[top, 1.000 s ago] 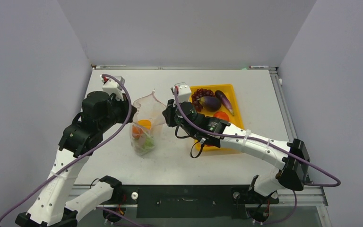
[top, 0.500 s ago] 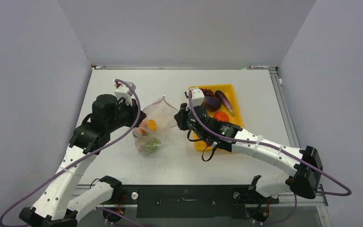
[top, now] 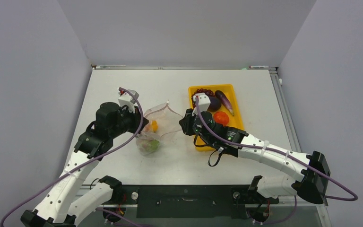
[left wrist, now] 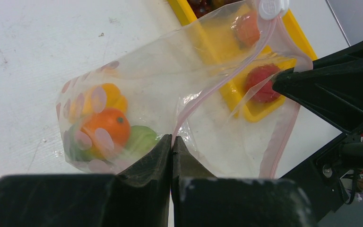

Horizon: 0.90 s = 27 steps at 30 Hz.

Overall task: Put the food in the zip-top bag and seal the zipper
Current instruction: Adjust the zipper food storage bag at the center of the board.

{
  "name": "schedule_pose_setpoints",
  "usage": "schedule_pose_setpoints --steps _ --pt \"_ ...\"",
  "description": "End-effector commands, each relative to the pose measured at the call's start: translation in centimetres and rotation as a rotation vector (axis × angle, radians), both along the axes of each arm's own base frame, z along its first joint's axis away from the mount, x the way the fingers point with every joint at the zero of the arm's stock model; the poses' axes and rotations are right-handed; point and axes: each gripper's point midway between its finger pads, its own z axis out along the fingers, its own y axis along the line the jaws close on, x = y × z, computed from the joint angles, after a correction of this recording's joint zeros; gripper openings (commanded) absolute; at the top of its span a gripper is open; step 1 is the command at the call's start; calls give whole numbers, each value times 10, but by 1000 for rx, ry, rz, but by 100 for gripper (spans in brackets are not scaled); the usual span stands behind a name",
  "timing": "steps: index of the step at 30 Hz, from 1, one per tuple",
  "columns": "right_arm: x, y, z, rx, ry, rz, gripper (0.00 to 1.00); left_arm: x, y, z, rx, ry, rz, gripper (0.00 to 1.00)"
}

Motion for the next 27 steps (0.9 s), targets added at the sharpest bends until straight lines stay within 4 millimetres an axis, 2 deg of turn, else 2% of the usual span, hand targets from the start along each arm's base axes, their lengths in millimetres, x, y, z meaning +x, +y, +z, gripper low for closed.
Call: schedule_pose_setpoints --steps 1,8,13,21,27 --pt "2 -4 21 58 -34 -21 14 6 4 24 -31 -127 23 0" --pt "-1 2 39 100 -62 3 21 1 4 27 -53 -154 19 0" --pt "-2 1 56 110 -90 7 36 1 5 23 -51 -147 25 0" --pt "1 -31 81 89 -154 -74 48 0 7 21 -48 -141 31 0" --pt "7 -61 85 24 -185 -164 59 0 10 21 -42 -143 46 0"
